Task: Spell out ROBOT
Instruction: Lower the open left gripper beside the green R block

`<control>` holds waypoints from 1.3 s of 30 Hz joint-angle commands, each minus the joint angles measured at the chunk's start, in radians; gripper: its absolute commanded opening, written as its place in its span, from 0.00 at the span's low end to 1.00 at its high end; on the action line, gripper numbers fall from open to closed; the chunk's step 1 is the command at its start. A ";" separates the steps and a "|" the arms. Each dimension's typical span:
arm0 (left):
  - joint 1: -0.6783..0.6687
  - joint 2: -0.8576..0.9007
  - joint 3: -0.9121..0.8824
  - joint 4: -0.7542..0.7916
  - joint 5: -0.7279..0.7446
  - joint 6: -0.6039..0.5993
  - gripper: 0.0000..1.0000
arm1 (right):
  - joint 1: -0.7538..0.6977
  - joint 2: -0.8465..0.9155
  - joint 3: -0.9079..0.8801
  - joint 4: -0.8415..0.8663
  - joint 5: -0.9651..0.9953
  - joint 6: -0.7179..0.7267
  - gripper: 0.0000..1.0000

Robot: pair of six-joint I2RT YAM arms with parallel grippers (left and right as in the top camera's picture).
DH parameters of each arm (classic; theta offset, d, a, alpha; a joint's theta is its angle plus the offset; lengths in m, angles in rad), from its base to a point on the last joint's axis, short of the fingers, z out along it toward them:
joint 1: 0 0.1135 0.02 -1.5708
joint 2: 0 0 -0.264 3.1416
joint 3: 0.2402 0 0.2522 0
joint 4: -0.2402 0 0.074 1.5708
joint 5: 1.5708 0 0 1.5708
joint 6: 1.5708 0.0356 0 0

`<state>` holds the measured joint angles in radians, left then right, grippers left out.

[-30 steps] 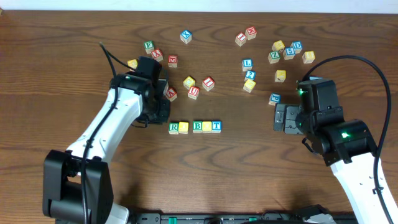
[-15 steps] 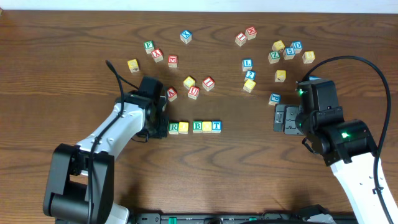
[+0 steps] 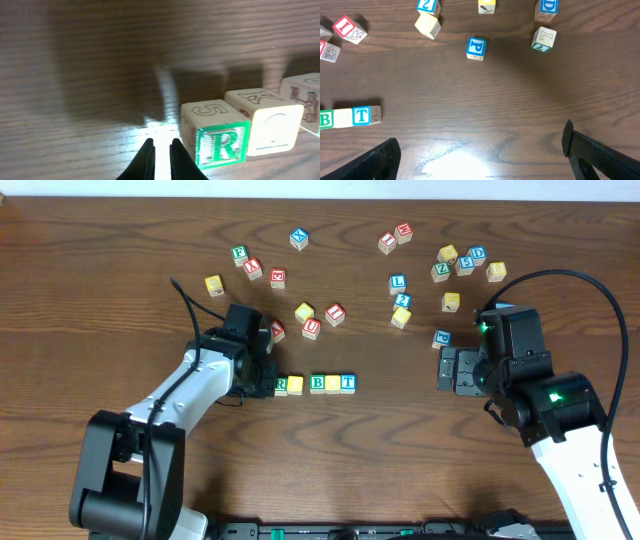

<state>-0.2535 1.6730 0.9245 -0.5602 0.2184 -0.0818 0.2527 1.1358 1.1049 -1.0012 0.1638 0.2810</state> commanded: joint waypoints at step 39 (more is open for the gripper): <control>-0.074 -0.003 -0.002 -0.287 0.149 -0.101 0.07 | -0.005 -0.010 0.015 -0.009 0.003 0.002 0.99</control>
<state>-0.3248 1.6730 0.9241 -0.8459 0.2790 -0.2272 0.2527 1.1358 1.1049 -1.0096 0.1532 0.2806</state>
